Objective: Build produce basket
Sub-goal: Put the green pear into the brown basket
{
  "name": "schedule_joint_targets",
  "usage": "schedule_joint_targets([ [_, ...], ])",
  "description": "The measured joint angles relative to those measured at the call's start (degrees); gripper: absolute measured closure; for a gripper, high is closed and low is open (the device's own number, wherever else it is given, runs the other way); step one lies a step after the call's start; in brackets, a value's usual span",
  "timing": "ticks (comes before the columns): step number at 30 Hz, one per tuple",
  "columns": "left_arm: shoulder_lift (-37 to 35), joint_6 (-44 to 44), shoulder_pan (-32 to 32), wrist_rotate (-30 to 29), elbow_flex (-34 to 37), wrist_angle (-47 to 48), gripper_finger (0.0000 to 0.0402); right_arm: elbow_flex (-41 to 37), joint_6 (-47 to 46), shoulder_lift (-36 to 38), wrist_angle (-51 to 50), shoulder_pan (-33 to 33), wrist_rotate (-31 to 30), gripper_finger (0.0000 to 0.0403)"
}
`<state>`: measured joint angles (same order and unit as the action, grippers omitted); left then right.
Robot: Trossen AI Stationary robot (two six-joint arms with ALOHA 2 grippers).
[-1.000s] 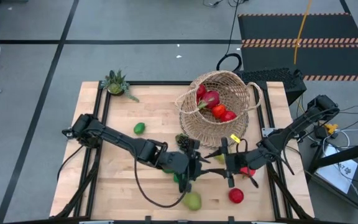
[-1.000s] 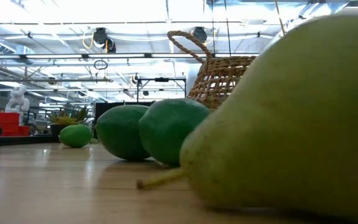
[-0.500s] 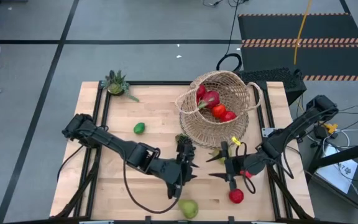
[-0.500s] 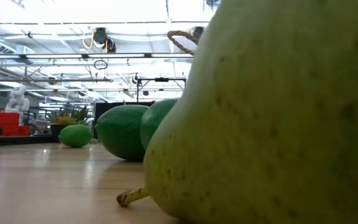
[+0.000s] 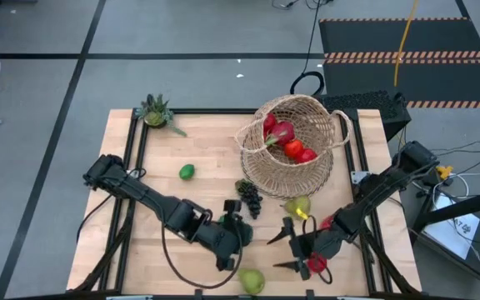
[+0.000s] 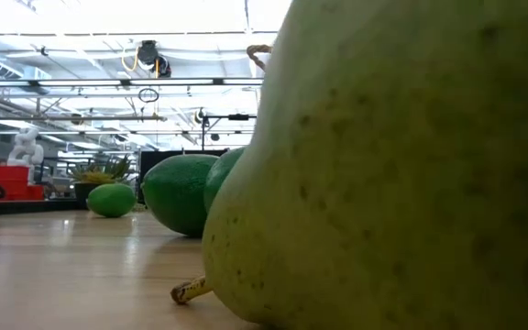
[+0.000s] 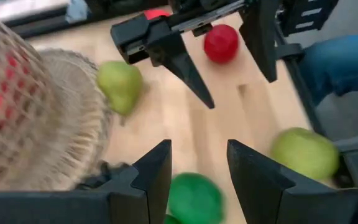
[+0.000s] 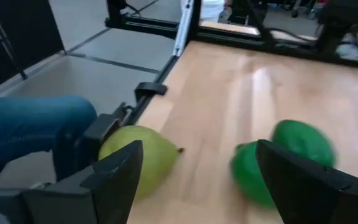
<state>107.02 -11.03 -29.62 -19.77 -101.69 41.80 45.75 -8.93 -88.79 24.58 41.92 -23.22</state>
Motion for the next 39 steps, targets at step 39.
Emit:
schedule_joint_targets([
  [39, 22.54, -20.59, -5.33, -5.92, 0.11, -18.33, 0.0245, 3.51, -3.87, -15.39, 8.31, 6.10, -8.11, 0.0080],
])
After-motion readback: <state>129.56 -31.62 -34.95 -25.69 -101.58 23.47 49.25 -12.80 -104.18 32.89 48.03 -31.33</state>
